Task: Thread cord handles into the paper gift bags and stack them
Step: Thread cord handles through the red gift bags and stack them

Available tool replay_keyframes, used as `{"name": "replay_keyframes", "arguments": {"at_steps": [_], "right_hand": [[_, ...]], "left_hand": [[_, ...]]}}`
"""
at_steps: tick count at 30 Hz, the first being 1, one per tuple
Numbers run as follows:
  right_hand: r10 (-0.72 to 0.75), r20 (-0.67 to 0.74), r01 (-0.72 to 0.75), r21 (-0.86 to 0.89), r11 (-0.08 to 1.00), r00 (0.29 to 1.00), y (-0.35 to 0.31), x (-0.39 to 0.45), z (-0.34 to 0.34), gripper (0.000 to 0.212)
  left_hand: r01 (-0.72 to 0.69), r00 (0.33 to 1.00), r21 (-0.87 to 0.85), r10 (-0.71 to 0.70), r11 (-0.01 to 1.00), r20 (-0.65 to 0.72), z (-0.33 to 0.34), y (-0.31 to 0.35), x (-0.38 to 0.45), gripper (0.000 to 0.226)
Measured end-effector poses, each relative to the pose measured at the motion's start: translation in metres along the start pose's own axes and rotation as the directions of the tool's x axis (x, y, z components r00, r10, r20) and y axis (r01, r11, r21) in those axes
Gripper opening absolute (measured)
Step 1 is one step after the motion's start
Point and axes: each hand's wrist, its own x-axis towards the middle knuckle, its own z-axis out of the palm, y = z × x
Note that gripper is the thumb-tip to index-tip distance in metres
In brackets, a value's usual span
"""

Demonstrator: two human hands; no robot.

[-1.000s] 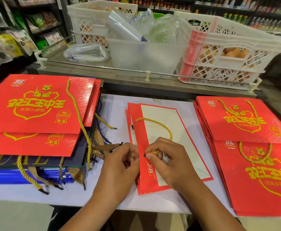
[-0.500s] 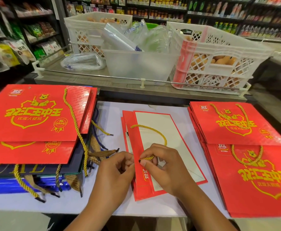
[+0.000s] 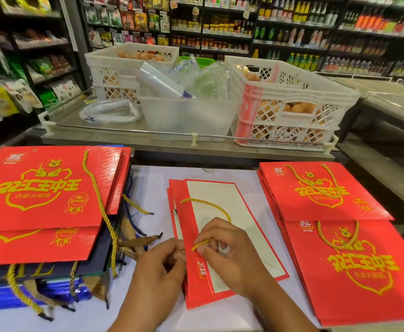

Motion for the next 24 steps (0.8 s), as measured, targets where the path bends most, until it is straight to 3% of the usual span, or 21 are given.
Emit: {"name": "replay_keyframes", "arguments": {"at_steps": [8, 13, 16, 20, 24], "right_hand": [[0.001, -0.025, -0.001, 0.005, 1.0, 1.0, 0.0, -0.001, 0.001, 0.009], [-0.021, -0.053, 0.019, -0.039, 0.999, 0.998, 0.002, 0.0, 0.003, 0.008], [-0.059, -0.095, 0.053, -0.07, 0.996, 0.994, 0.003, 0.0, 0.003, 0.011], [-0.054, -0.14, 0.042, -0.084, 0.996, 0.989, 0.002, -0.002, 0.005, 0.008], [-0.042, -0.174, 0.011, -0.173, 0.985, 0.984, 0.004, -0.001, 0.005, 0.012]], "left_hand": [[0.006, 1.0, 0.009, -0.006, 1.0, -0.002, 0.001, 0.001, -0.002, 0.016], [-0.005, 1.0, -0.021, 0.005, 1.0, -0.002, 0.0, 0.009, -0.004, 0.023], [0.011, 1.0, -0.078, -0.01, 0.997, 0.009, 0.001, 0.015, -0.007, 0.008], [-0.056, 0.998, 0.048, 0.054, 0.997, 0.042, 0.001, 0.013, -0.008, 0.049], [-0.056, 0.997, 0.065, 0.052, 0.996, 0.06, 0.0, 0.016, -0.011, 0.032]]}}
